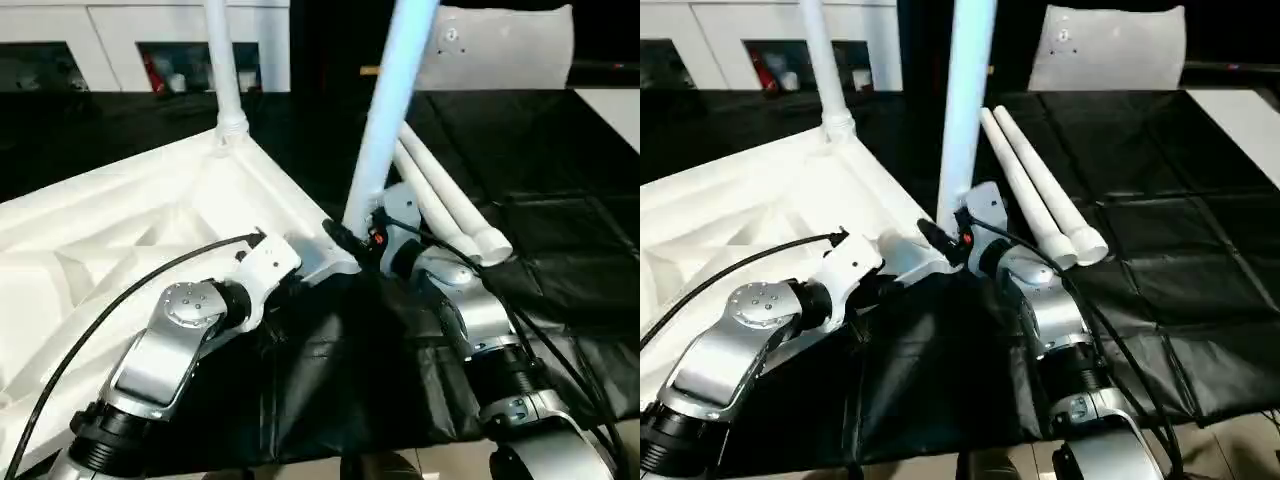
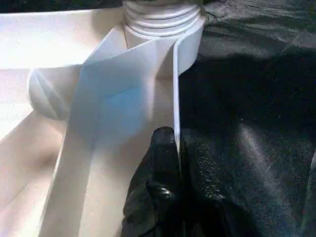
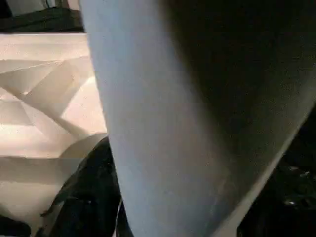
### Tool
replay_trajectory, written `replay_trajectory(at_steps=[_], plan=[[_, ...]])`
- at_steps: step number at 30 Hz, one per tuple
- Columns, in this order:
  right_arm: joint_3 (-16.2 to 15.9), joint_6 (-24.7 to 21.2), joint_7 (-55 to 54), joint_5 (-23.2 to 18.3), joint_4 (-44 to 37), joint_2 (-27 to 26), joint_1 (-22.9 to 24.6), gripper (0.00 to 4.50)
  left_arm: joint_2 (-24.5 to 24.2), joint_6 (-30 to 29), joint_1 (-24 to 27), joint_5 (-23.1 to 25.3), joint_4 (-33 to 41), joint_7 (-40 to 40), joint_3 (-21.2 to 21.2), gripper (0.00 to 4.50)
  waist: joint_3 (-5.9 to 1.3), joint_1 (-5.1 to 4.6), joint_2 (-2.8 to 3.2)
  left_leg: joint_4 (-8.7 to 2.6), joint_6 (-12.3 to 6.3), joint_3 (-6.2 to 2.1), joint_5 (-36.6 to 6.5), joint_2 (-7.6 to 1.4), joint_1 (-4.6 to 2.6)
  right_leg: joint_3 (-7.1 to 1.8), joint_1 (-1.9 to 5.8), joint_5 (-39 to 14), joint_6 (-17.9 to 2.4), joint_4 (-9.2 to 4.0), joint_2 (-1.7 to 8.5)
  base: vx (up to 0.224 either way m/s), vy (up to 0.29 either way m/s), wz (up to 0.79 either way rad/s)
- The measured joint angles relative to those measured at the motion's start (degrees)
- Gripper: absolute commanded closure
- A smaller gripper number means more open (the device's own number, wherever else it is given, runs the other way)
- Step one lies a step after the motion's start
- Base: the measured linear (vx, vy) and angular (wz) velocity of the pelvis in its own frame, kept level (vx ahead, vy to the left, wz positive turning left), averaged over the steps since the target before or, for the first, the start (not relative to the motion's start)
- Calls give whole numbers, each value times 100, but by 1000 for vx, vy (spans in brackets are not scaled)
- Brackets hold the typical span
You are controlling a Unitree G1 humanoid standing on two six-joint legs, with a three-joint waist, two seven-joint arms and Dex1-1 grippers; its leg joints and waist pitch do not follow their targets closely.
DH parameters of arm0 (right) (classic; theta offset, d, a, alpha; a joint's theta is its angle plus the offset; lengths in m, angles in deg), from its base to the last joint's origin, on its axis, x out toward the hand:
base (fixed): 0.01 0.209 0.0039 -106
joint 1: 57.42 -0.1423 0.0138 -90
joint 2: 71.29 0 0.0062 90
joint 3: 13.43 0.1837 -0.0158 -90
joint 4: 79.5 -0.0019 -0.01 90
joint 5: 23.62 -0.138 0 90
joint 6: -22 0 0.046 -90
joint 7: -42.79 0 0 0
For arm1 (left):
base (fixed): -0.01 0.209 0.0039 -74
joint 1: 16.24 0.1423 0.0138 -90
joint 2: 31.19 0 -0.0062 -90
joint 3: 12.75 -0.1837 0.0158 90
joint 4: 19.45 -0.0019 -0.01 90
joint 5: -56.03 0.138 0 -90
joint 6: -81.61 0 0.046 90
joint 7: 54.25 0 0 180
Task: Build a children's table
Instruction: Rotate leg to tighten
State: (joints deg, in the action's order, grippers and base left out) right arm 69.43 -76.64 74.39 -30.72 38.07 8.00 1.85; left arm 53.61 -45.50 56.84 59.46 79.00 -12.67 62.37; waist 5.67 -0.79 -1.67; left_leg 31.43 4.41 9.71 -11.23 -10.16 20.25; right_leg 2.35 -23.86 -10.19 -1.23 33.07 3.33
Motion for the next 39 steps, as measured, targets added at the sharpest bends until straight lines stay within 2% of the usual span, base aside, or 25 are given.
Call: replay_trajectory(at_steps=[3, 4, 6, 7, 10, 14, 18, 21, 23, 29, 36, 39], plan=[[-12, -62, 24, 15, -14, 46, 229, 102, -50, 121, -91, -59, -125, 127, -8, 450, 16, 46, 26, 0, 0, -1, 0, -6, 6, 6, -6, 5, -6, 4, -5, 0, 0, 0], [-14, -56, 80, 15, -64, 73, 249, 83, -103, 209, -138, -104, -203, 196, -15, 450, 20, 52, 39, 0, 0, -1, 1, -7, 5, 7, -6, 6, -7, 6, -5, 0, 0, 0], [-19, -58, 167, 6, -120, 119, 295, 83, -123, 304, -164, -110, -272, 234, -20, 450, 21, 84, 43, 0, 0, -1, 2, -18, 4, 14, -5, 6, -7, 7, -11, 0, 0, 0], [-27, -58, 265, -7, -207, 165, 367, 61, -188, 415, -182, -131, -332, 321, -33, 450, 22, 105, 44, 0, 1, -1, 2, -24, 5, 19, -5, 6, -7, 6, -14, 0, 0, 0], [-30, -131, 665, -166, -707, 474, 765, 45, -441, 891, -276, -250, -613, 646, -70, 450, 25, 141, 54, -1, 1, -1, 2, -28, 5, 22, -4, 5, -5, 6, -17, 0, 0, 0], [-44, -135, 996, -254, -1039, 733, 1077, 3, -627, 1352, -411, -269, -956, 945, -71, 450, 26, 176, 58, 5, 0, 1, 2, -27, -4, 19, -4, 7, -9, 5, -17, 0, 0, 0], [-83, -218, 1559, -400, -1574, 1308, 1493, 1, -900, 1946, -633, -334, -1421, 1407, -147, 450, 36, 224, 74, 7, 0, 1, 2, -27, -15, 19, -4, 8, -10, 6, -17, 0, 0, 0], [-65, -334, 1866, -435, -1630, 1644, 1698, 1, -1047, 2264, -717, -379, -1683, 1655, -104, 450, 51, 242, 99, 11, -2, 2, 3, -28, -14, 20, -5, 10, -13, 9, -17, 0, 0, 0], [-69, -350, 2085, -451, -1800, 1822, 1709, 1, -1088, 2417, -788, -460, -1840, 1897, -110, 450, 72, 251, 133, 21, -10, 2, 7, -27, -9, 18, -8, 14, -18, 12, -16, 0, 0, 0], [-106, -277, 2613, -452, -2100, 2345, 1544, 1, -1327, 2865, -864, -611, -2082, 2686, -264, 450, 77, 314, 145, 32, -36, 1, 18, -29, -9, 22, -5, 14, -18, 18, -15, 0, 0, 0], [-287, -266, 3076, -513, -2190, 2382, 1353, 1, -1386, 3199, -1003, -606, -2305, 3101, -409, 450, 77, 387, 145, 68, -36, 2, 17, -29, -9, 20, -4, 15, -20, 49, -8, 0, 0, 0], [-461, -266, 3285, -580, -2185, 2369, 1227, 1, -1387, 3291, -1037, -599, -2349, 3207, -441, 450, 77, 417, 145, 85, -25, 1, 11, -32, -10, 20, -5, 14, -20, 72, -7, 0, 0, 0]])
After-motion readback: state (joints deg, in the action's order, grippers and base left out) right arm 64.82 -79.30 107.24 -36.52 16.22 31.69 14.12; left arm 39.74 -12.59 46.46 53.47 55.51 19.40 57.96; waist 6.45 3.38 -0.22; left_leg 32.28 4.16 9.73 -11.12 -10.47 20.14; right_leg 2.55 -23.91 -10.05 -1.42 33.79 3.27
